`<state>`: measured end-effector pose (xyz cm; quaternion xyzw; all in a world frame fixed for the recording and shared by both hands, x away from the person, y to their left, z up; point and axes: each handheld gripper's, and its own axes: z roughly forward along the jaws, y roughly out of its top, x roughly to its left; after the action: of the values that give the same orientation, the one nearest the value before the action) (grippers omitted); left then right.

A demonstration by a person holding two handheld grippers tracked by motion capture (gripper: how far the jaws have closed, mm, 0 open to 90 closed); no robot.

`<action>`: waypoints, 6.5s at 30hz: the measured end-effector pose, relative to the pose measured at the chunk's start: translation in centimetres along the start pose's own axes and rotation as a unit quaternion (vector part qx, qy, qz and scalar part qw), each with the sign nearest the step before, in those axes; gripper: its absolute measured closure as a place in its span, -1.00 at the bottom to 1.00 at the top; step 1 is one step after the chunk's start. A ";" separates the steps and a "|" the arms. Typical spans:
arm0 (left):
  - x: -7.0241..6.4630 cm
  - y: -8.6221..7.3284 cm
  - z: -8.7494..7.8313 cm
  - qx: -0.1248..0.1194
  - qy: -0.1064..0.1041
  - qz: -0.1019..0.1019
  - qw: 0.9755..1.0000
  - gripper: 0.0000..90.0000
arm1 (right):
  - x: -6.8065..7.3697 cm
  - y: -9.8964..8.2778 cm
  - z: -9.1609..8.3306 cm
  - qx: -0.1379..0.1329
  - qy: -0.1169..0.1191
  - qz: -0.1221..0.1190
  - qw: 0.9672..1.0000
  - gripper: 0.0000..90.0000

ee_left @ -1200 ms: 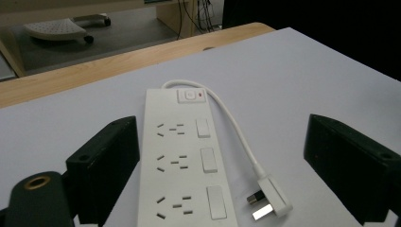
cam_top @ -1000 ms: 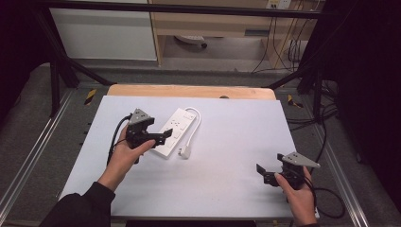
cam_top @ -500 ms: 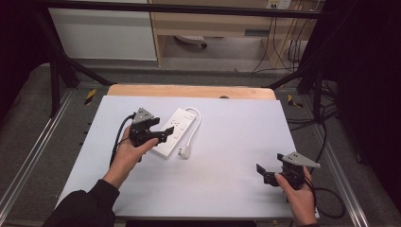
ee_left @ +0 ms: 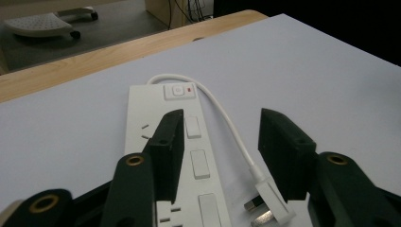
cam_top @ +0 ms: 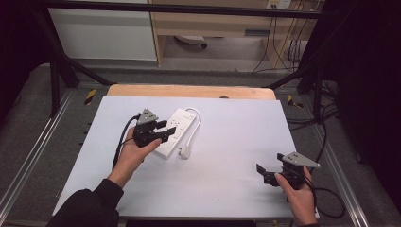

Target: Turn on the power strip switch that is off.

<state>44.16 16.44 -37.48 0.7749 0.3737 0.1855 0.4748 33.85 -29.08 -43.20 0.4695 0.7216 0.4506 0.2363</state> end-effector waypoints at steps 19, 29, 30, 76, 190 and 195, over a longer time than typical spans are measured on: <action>-0.2 -1.1 1.0 0.020 -0.015 0.007 1.000 0.61 | -0.2 0.0 -0.1 -0.002 -0.002 -0.001 1.000 -0.92; -0.1 -1.6 1.1 0.029 -0.016 0.008 0.999 0.72 | -0.2 0.0 -0.1 -0.001 -0.001 0.001 1.000 -0.92; -0.1 -1.7 1.2 0.031 -0.017 0.008 0.999 0.73 | -0.2 0.0 -0.1 -0.001 0.000 0.001 1.000 -0.92; 0.4 -3.8 3.9 0.069 -0.024 0.000 0.997 1.00 | -0.2 0.0 -0.1 0.000 0.001 -0.001 1.000 -0.92; -0.3 -1.9 3.1 -0.006 -0.032 -0.046 0.998 -0.79 | -0.2 0.0 0.0 0.000 0.002 -0.002 1.000 -0.93; -0.3 -1.8 2.6 -0.013 -0.032 -0.048 0.998 -0.79 | -0.2 0.0 0.0 -0.001 0.005 -0.002 1.000 -0.94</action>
<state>44.92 15.17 -40.24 0.7553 0.3924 0.1430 0.5050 33.94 -29.25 -43.18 0.4659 0.7230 0.4532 0.2339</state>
